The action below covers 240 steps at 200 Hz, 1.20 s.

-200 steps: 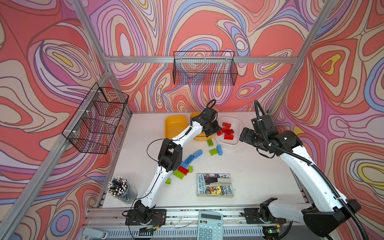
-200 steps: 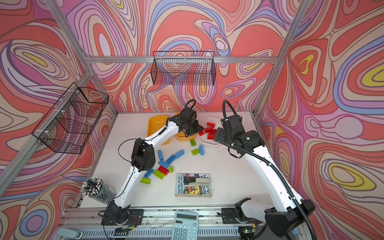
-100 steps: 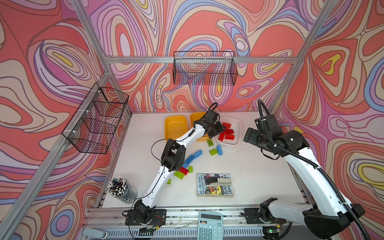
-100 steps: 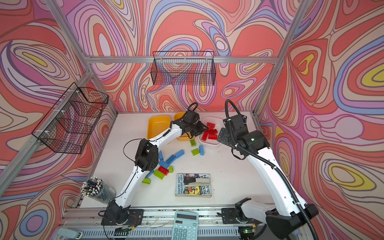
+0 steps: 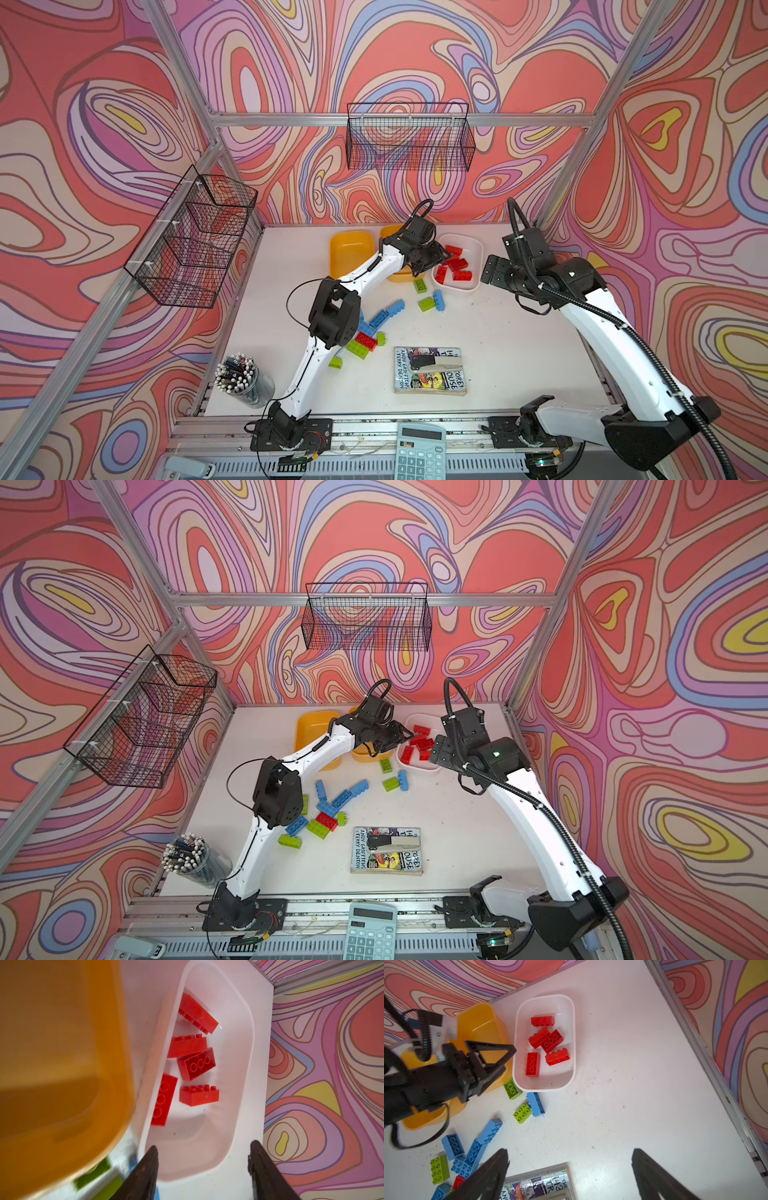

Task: Sort the legos into containers by color
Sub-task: 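Open the left gripper to drop the red brick into the white bin, then lower the left gripper onto a red brick among the blue bricks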

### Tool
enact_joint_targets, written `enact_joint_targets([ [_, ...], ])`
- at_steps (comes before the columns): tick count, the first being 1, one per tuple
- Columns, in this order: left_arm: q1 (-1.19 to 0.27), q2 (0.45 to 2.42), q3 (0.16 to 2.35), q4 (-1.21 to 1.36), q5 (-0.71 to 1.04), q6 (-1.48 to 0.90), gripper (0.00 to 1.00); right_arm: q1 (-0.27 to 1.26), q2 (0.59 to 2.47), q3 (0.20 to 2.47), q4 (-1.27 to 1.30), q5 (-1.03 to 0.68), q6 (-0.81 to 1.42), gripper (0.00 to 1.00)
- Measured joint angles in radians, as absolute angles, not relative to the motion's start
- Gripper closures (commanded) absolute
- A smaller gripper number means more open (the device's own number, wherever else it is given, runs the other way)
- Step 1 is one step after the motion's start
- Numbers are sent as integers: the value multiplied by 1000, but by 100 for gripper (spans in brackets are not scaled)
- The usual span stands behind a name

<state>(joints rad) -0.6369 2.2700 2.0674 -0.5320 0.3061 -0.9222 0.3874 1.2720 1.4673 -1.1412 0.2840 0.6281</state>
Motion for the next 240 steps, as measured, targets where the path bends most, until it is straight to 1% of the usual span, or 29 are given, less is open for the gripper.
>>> enact_joint_targets([
  [32, -598, 1935, 1703, -564, 215, -868, 44, 387, 1338, 1419, -1065, 210, 603, 2],
  [60, -574, 1692, 1437, -638, 104, -800, 44, 388, 1404, 1396, -1000, 139, 584, 2],
  [86, -582, 1521, 1224, -718, 46, -726, 45, 402, 1468, 1388, -951, 88, 569, 2],
  [112, -583, 1410, 1068, -788, 4, -661, 45, 436, 1523, 1395, -925, 61, 556, 2],
  [135, -583, 1345, 987, -822, -29, -631, 45, 470, 1555, 1413, -920, 51, 550, 2],
  [159, -583, 1316, 950, -823, -34, -616, 45, 520, 1570, 1423, -919, 44, 553, 2],
  [192, -583, 1327, 915, -810, -26, -586, 45, 581, 1575, 1415, -906, 29, 586, 2],
  [240, -593, 1381, 913, -780, -25, -483, 45, 584, 1559, 1363, -893, 29, 633, 2],
])
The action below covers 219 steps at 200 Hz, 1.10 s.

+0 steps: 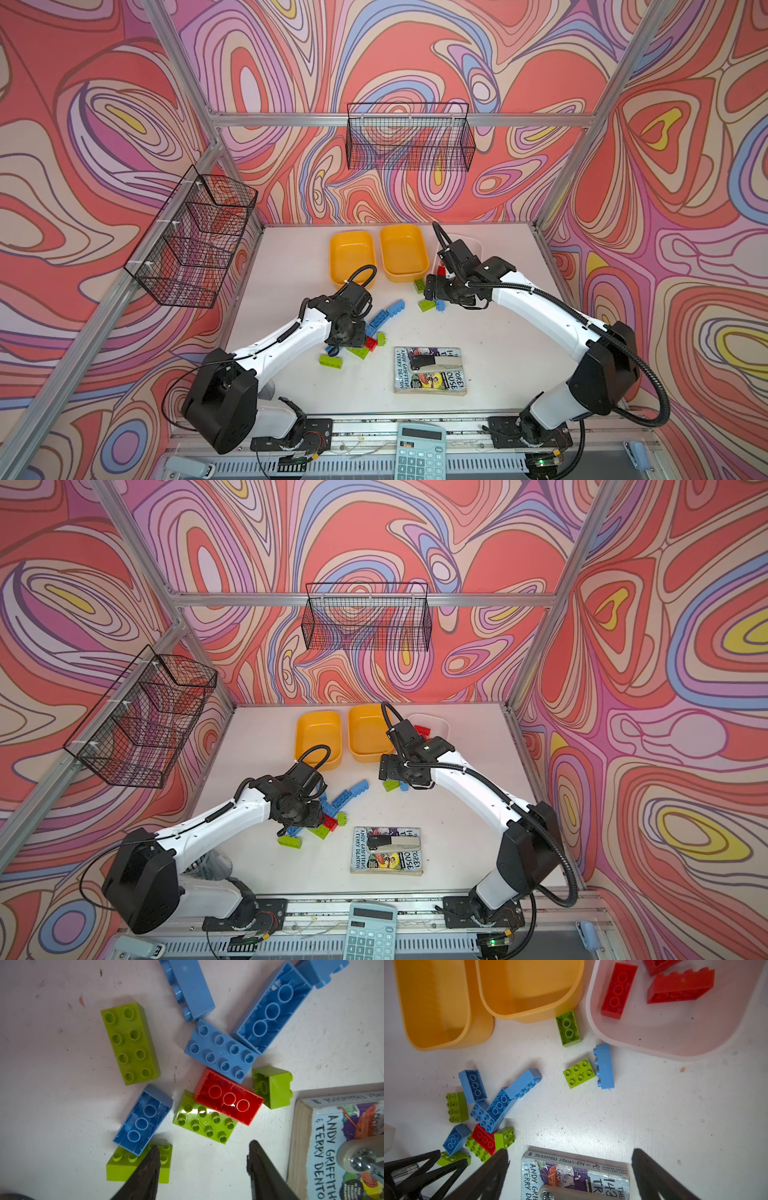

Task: Sort the legos into containers by color
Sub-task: 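Lower the left gripper onto a red brick among the blue bricks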

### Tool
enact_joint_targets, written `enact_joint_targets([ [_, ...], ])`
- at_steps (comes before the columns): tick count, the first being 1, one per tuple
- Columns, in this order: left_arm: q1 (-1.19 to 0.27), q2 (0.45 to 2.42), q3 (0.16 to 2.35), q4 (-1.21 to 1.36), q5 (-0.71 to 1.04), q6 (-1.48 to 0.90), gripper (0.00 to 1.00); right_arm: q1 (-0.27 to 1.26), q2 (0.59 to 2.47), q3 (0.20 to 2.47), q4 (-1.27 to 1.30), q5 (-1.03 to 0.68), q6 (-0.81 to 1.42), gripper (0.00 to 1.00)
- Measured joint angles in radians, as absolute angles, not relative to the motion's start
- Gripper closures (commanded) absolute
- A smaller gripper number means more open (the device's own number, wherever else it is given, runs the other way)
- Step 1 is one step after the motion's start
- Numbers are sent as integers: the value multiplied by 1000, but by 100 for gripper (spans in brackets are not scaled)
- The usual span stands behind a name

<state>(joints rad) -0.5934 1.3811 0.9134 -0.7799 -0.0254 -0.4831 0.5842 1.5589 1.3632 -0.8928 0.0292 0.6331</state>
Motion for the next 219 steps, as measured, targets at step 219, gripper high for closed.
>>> enact_joint_targets([
  [219, -654, 1625, 956, -626, -17, -282, 35, 584, 1367, 1269, -967, 128, 733, 2],
])
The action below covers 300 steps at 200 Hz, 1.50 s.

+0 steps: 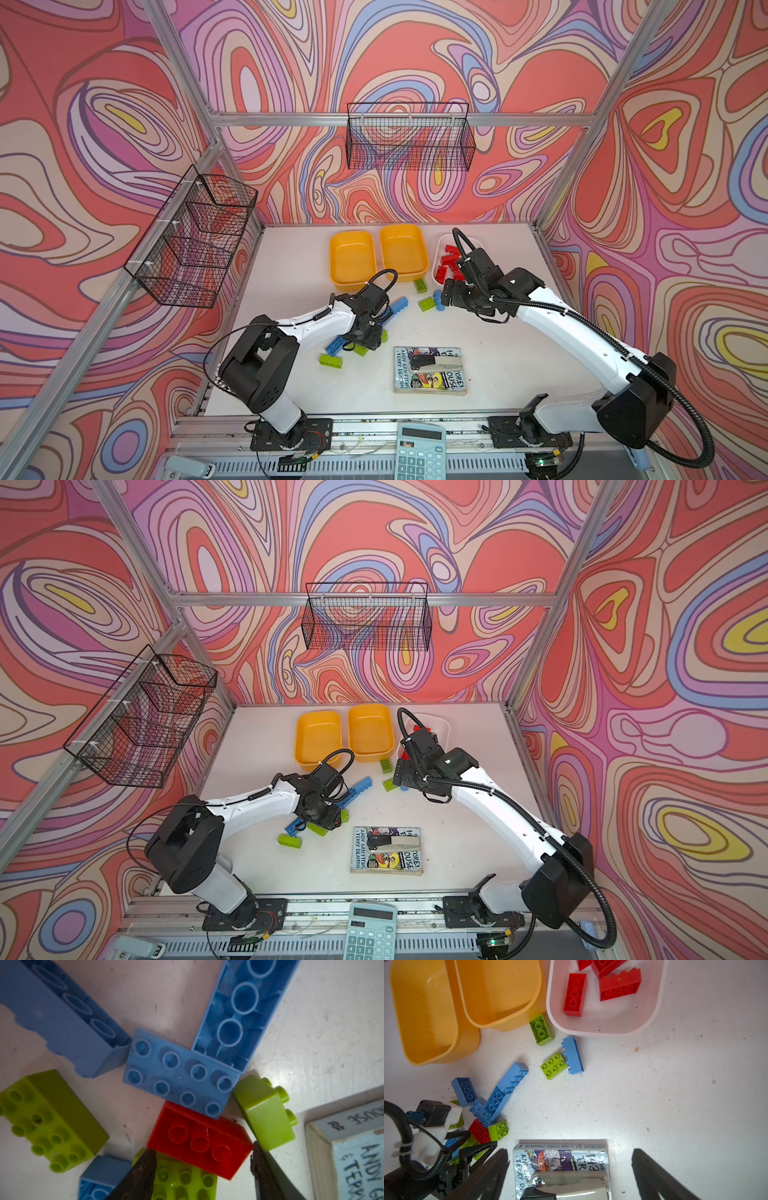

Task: Sort the legos into containers by color
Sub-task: 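Lower the left gripper onto a red brick among the blue bricks, then close the left gripper on the red brick and lift it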

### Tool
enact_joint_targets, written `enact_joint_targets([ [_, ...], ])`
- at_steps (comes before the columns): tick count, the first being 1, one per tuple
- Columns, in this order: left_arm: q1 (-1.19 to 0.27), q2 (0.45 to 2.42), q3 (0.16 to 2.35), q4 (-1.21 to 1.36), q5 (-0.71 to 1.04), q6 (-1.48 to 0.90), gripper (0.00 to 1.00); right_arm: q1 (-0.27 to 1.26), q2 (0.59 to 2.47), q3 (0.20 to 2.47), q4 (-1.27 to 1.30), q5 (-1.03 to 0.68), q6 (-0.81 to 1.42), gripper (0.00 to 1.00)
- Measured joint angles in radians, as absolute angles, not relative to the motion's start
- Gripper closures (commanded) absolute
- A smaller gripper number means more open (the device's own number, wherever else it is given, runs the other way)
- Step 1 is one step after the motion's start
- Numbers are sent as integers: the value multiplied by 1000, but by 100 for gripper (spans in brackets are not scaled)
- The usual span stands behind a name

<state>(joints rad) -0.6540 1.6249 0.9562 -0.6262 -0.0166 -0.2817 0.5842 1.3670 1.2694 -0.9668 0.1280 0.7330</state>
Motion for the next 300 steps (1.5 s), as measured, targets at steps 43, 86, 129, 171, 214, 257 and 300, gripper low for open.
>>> enact_joint_targets([
  [43, -654, 1671, 988, -631, -28, -281, 34, 584, 1369, 1270, -975, 137, 735, 2],
  [86, -654, 1696, 994, -631, -27, -280, 34, 584, 1375, 1271, -975, 140, 735, 2],
  [129, -653, 1729, 1032, -627, -31, -256, 33, 584, 1390, 1277, -976, 141, 734, 2],
  [171, -653, 1763, 1073, -626, -23, -227, 35, 584, 1390, 1277, -977, 141, 734, 2],
  [214, -653, 1769, 1079, -640, -1, -226, 36, 584, 1389, 1276, -976, 142, 749, 2],
  [257, -653, 1755, 1061, -673, 16, -267, 37, 584, 1324, 1205, -957, 142, 804, 2],
  [300, -653, 1739, 1038, -685, 38, -281, 40, 586, 1284, 1188, -955, 154, 844, 2],
])
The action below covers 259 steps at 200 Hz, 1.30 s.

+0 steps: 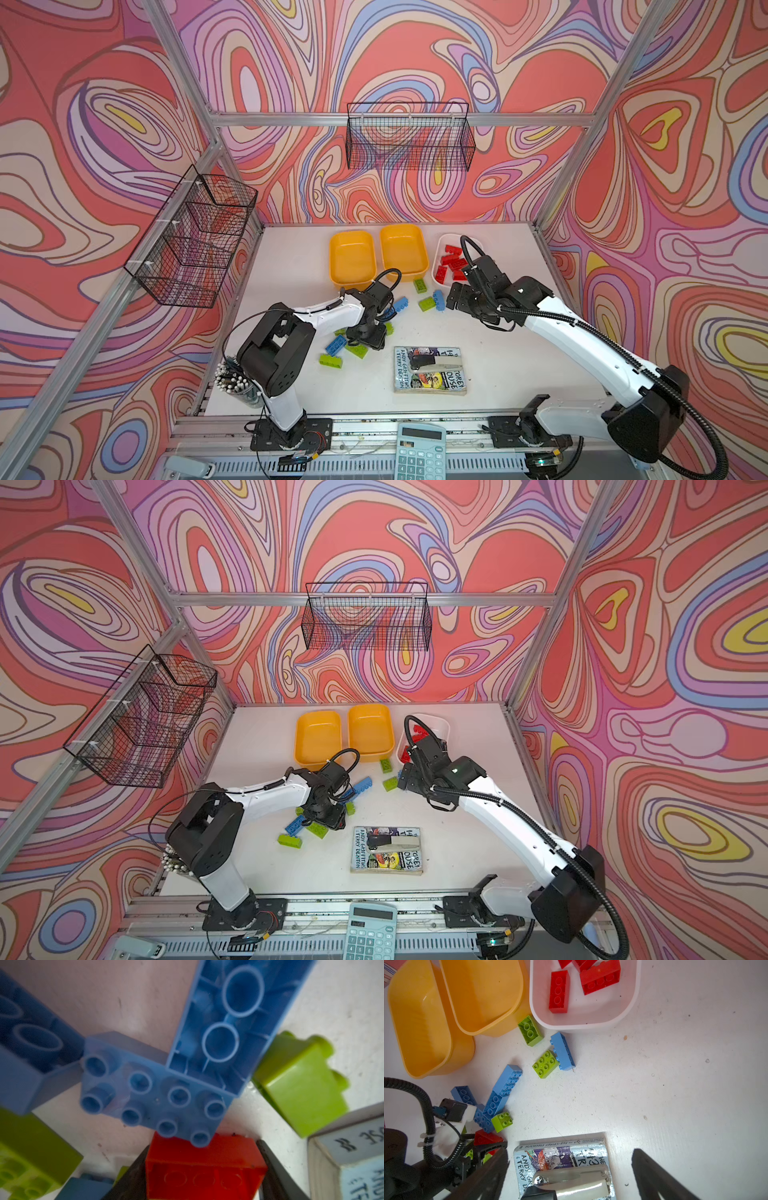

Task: Sort the legos into containers by color
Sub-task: 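Close the left gripper on the red brick and lift it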

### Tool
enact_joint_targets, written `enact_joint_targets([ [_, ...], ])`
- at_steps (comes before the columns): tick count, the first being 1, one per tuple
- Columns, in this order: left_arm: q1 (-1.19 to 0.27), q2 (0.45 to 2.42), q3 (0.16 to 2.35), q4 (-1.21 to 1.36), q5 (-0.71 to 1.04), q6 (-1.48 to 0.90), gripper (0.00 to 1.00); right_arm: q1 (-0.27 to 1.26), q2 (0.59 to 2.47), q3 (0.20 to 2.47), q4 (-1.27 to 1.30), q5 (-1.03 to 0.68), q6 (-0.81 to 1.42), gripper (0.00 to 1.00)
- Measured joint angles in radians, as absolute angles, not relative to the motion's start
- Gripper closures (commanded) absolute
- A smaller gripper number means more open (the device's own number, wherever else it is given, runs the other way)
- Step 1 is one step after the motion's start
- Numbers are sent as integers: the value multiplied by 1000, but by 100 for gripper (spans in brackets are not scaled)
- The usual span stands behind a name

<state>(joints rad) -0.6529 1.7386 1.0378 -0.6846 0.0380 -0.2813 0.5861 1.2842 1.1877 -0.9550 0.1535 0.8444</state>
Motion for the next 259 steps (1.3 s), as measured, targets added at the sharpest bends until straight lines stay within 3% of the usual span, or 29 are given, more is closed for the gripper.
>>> enact_joint_targets([
  [50, -653, 1748, 1051, -697, 34, -268, 51, 616, 1286, 1193, -955, 176, 872, 2],
  [166, -644, 1744, 1112, -805, 32, -266, 54, 623, 1322, 1248, -958, 202, 865, 2],
  [210, -640, 1742, 1282, -892, 33, -266, 54, 623, 1327, 1251, -958, 205, 854, 2],
  [259, -640, 1825, 1613, -967, 54, -264, 53, 623, 1321, 1263, -963, 228, 854, 2],
])
